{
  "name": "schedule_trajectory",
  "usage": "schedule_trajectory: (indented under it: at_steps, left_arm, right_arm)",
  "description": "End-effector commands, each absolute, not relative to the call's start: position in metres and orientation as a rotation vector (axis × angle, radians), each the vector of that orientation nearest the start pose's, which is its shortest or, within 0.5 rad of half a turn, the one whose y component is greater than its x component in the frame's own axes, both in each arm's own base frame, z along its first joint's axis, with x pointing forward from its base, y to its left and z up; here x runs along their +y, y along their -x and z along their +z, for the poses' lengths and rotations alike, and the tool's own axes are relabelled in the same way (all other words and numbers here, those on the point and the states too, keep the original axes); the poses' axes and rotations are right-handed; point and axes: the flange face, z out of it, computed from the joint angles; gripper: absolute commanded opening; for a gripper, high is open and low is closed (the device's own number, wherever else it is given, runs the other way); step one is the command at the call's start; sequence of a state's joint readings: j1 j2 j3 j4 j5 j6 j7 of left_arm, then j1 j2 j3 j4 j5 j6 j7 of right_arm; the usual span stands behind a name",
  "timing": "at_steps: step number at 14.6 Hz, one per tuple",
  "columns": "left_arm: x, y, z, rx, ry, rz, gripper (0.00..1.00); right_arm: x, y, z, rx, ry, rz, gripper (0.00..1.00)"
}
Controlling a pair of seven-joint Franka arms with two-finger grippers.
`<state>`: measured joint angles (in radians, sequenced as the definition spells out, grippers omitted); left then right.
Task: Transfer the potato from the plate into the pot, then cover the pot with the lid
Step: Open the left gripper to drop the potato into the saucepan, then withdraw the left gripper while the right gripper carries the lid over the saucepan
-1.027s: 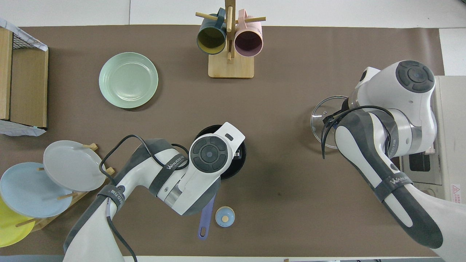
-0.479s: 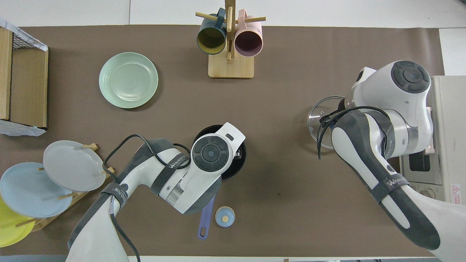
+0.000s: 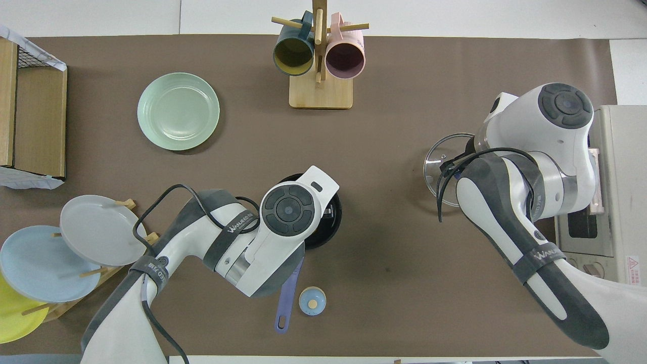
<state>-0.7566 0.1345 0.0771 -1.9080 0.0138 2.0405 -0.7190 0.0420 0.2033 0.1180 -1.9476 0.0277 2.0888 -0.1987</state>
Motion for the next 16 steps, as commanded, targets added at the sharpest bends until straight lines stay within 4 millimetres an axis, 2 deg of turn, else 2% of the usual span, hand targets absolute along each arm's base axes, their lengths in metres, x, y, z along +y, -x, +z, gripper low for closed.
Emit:
schedule_trajectory:
  at_steps: [1,3,5,7,10,13,15,16]
  left_arm:
    - [-0.321,-0.485,0.498,-0.047,3.129,-0.037,1.00]
    - [-0.282,-0.500,0.544,-0.048,3.148,-0.085,1.00]
    - [-0.237,-0.512,0.591,-0.051,3.156,-0.122,1.00]
    - [-0.195,-0.523,0.621,-0.022,3.151,-0.130,1.00]
    - [-0.136,-0.524,0.647,0.087,3.143,-0.153,1.00]
    - [-0.087,-0.512,0.654,0.246,3.121,-0.074,1.00]
    - [-0.065,-0.503,0.656,0.278,3.118,-0.041,1.00]
    - [-0.061,-0.503,0.655,0.264,3.119,-0.034,1.00]
  right_arm:
    - [0.107,-0.587,0.396,-0.439,2.997,0.099,0.00]
    - [0.131,-0.587,0.411,-0.356,2.992,0.115,0.00]
    - [0.168,-0.583,0.421,-0.295,2.996,0.122,0.00]
    - [0.205,-0.580,0.437,-0.207,3.005,0.134,0.00]
    - [0.262,-0.566,0.447,-0.064,3.017,0.149,0.00]
    - [0.322,-0.542,0.454,0.062,3.006,0.102,0.00]
    - [0.349,-0.531,0.451,0.154,2.986,0.075,0.00]
    - [0.360,-0.526,0.446,0.171,2.984,0.079,0.00]
